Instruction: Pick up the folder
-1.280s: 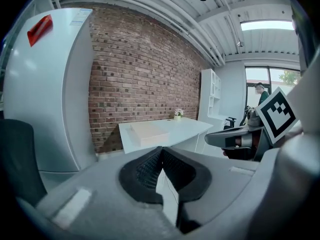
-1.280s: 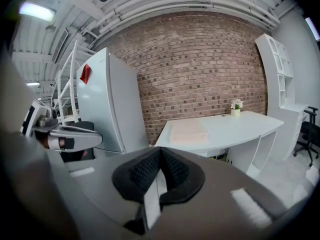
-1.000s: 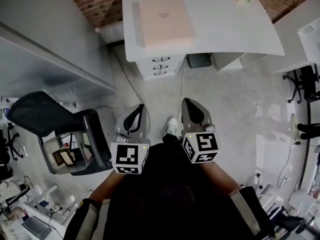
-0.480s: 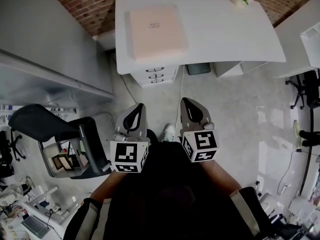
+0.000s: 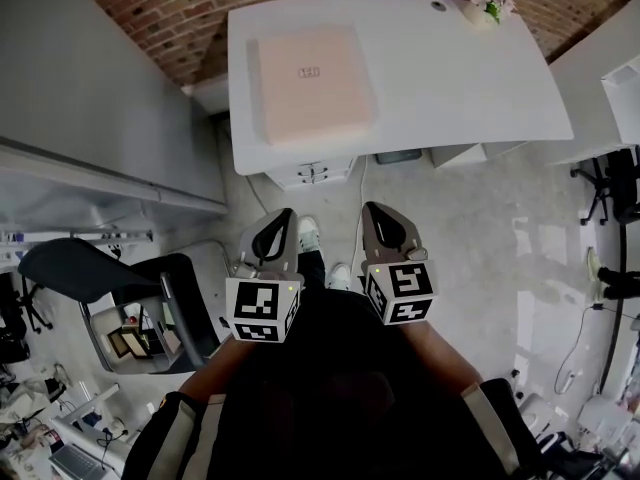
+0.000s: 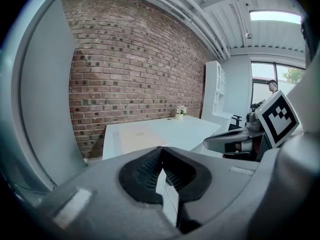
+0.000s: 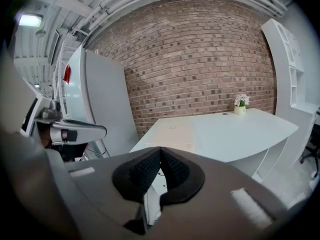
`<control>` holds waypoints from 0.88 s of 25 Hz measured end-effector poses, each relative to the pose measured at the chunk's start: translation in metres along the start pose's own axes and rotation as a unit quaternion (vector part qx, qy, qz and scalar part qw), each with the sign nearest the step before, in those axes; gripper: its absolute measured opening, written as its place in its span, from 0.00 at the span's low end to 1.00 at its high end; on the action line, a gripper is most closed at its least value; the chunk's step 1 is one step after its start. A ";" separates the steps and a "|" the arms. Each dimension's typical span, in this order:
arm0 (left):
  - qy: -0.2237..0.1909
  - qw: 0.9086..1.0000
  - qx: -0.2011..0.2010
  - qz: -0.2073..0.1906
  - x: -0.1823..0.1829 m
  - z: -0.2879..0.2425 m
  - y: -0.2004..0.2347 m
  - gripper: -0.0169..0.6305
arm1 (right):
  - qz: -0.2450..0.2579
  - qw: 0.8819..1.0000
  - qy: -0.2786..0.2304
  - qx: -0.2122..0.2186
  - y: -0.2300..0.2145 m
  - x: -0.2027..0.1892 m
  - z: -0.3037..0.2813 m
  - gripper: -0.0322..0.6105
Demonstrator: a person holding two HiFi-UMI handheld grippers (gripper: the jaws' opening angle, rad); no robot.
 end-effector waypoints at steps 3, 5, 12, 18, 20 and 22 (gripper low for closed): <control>0.002 1.000 -0.004 0.000 0.012 -0.019 0.013 0.02 | -0.003 1.000 0.005 -0.003 -0.007 0.010 -0.019 0.05; 0.008 1.000 -0.009 0.001 0.015 -0.033 0.023 0.02 | -0.006 1.000 0.008 -0.007 -0.011 0.015 -0.034 0.05; 0.020 0.999 -0.021 0.022 0.021 -0.079 0.057 0.02 | -0.008 0.999 0.027 -0.020 -0.025 0.032 -0.079 0.05; 0.014 0.999 -0.027 0.039 0.033 -0.113 0.089 0.02 | -0.003 0.999 0.050 -0.019 -0.033 0.050 -0.114 0.05; 0.013 0.999 -0.028 0.039 0.038 -0.122 0.096 0.02 | -0.001 0.998 0.052 -0.024 -0.037 0.057 -0.122 0.06; 0.012 0.999 -0.031 0.037 0.043 -0.128 0.103 0.02 | -0.002 0.998 0.049 -0.027 -0.042 0.063 -0.131 0.17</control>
Point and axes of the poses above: the fingertips, and each gripper's own axes: z backward along the fingers, y to its left, x out of its top, the point moved 8 cm from there along z, backward along the fingers
